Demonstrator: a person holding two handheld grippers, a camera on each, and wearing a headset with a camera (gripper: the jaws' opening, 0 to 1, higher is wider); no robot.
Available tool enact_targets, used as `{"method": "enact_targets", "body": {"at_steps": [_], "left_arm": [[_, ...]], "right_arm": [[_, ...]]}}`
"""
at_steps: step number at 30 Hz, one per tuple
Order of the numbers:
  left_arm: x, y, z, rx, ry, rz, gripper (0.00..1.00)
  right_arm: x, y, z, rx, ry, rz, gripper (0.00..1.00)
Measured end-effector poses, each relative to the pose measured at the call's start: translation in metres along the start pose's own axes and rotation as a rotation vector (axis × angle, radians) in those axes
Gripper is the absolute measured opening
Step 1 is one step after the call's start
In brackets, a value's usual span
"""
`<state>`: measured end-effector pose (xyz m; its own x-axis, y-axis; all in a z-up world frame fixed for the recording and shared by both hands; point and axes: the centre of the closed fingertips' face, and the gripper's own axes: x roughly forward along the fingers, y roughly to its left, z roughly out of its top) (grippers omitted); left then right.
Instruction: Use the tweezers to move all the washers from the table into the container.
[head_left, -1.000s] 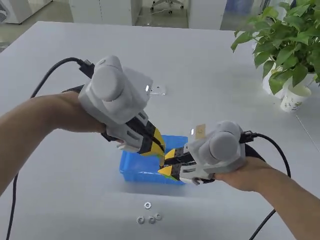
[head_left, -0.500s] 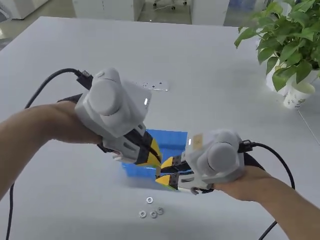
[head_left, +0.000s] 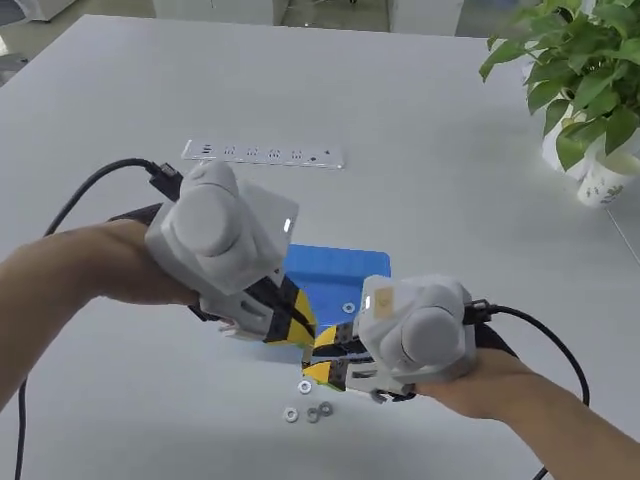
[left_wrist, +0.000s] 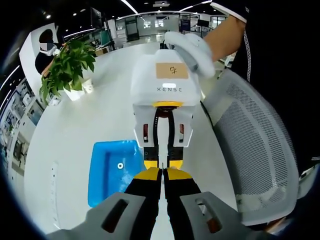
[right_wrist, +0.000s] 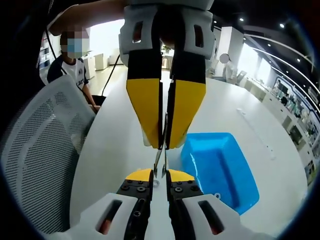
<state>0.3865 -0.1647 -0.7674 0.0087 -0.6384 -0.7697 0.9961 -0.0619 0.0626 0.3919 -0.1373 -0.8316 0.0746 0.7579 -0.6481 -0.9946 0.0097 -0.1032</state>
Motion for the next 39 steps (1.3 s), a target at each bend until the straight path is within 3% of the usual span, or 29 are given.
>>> {"method": "enact_targets", "body": {"at_steps": [13, 24, 39], "left_arm": [[0.007, 0.000, -0.005, -0.028, -0.036, 0.004, 0.06], [0.011, -0.005, -0.012, -0.041, -0.029, -0.006, 0.06], [0.014, -0.003, -0.012, -0.043, -0.063, 0.006, 0.06]], "right_arm": [[0.009, 0.002, -0.001, 0.028, -0.026, -0.001, 0.13], [0.017, 0.006, -0.010, 0.015, -0.005, 0.007, 0.12], [0.020, 0.006, -0.011, 0.042, -0.041, -0.009, 0.12]]}}
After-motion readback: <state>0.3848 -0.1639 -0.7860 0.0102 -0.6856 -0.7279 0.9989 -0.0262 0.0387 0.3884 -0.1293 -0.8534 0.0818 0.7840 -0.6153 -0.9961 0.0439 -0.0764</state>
